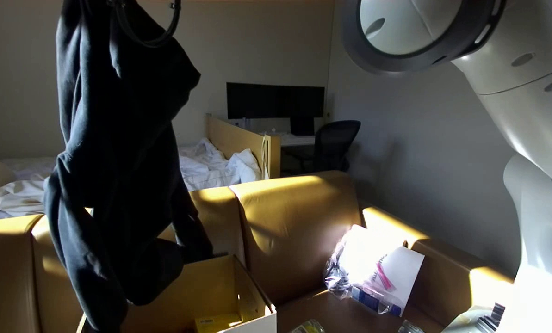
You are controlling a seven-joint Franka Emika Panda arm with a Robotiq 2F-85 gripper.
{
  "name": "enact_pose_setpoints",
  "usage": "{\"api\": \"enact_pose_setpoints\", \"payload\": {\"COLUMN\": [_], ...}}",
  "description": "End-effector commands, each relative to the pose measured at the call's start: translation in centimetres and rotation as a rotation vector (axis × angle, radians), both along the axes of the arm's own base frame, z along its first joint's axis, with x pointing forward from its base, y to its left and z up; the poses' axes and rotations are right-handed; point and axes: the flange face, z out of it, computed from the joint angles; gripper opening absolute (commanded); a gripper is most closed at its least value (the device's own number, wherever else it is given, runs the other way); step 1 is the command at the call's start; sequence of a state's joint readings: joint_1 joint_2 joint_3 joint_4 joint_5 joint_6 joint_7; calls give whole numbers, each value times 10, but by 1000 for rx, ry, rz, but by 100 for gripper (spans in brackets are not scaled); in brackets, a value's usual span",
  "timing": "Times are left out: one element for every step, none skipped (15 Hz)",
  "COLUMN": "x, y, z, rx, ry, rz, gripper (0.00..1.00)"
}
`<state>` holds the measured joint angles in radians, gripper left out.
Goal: Pick up the black hoodie and place it in the white box
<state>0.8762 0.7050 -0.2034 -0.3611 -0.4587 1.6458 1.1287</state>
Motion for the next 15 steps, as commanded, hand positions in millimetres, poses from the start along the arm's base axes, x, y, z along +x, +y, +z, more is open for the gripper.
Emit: {"api": "enact_pose_setpoints", "payload": {"x": [-23, -30, -39, -47, -58, -66, -77, -86, -96, -103, -110, -117, -122, -128, -134], "y": [-2, 0, 2, 5, 11, 17, 22, 26, 31, 33, 36, 38, 40, 40, 40], "z": [19, 18, 23, 26, 30, 31, 33, 34, 35, 33, 33, 33, 32, 33, 35], "rx": [81, 83, 46, 17, -22, -45, -67, -92, -110, -122, -137, -164, -186, -207, -238], "ry": [28, 43, 25, 17, -4, -14, -31, -44, -59, -64, -75, -81, -85, -90, -110], "rz": [-40, -60, -57, -50, -32, -22, -34, -54, -71, -99, -119, -135, -141, -156, -178], "gripper": [6, 6, 7, 7, 7, 7, 7, 7, 7, 7, 7, 7, 7, 7, 7]}}
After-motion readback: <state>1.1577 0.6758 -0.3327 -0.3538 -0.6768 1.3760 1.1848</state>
